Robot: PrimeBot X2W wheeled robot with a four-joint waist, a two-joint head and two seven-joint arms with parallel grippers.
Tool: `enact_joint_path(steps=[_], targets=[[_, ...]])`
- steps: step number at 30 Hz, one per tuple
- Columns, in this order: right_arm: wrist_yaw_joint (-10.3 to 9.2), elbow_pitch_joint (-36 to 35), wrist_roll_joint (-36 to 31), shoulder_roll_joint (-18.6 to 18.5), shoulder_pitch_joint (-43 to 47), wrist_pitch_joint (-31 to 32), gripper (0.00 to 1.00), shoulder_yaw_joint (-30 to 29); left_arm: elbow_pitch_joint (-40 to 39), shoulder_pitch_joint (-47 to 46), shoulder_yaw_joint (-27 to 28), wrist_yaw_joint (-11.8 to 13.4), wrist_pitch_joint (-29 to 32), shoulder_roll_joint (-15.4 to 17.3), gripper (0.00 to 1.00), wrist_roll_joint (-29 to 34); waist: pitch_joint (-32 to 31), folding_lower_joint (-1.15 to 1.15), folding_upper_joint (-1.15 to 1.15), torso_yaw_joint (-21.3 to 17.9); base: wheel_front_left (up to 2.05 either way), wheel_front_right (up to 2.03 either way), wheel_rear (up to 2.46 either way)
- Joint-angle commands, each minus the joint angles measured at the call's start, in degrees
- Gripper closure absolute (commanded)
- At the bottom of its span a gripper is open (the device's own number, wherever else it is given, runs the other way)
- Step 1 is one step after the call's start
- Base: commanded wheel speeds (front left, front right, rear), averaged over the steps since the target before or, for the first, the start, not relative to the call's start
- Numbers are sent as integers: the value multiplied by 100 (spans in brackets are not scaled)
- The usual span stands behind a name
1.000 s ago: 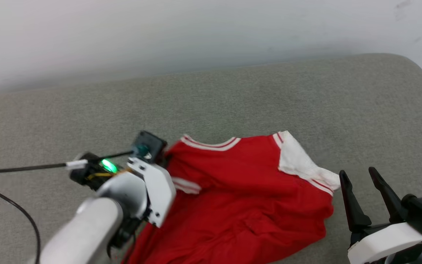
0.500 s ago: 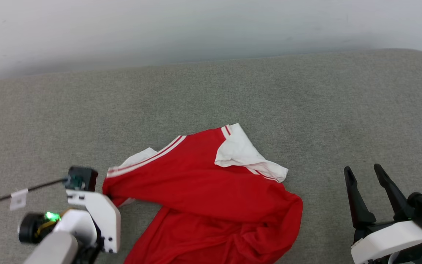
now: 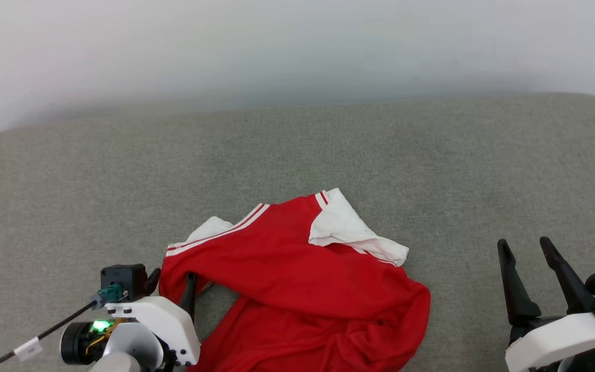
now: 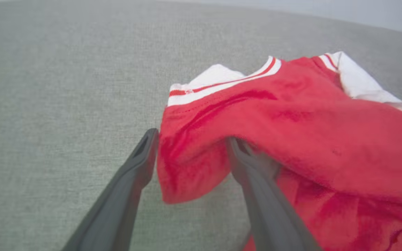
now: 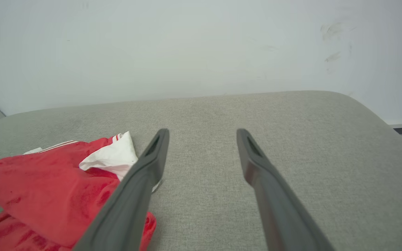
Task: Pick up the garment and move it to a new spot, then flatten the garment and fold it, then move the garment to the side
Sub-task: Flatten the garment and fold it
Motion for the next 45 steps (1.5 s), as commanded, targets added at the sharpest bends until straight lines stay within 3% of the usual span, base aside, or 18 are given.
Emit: enact_joint_path(steps=[1,13,24,31,35,45], targets=[[-2,-46,-46,21,112,47,0,-5,-125,25,36,45,-274,-48,0,108,-174,0,0,68,0,0,0],[-2,-199,-37,35,386,310,0,-5,-748,218,113,254,-1363,-267,0,378,-602,0,0,107,0,0,0],[-2,89,323,-83,275,916,0,-9,-1327,211,-25,435,-1546,-283,0,655,-475,0,0,188,0,0,0],[-1,826,977,-753,-799,2174,0,454,-1535,-89,-200,393,-1530,-386,0,802,-76,0,0,429,0,0,0],[-2,1321,1481,-1441,-1838,3295,0,1272,-1525,-376,-344,312,-1608,-534,0,867,336,0,0,771,0,0,0],[-2,1982,2000,-2111,-3214,4134,0,2843,-1271,-770,-503,158,-1753,-828,0,917,856,0,0,1211,0,0,0]])
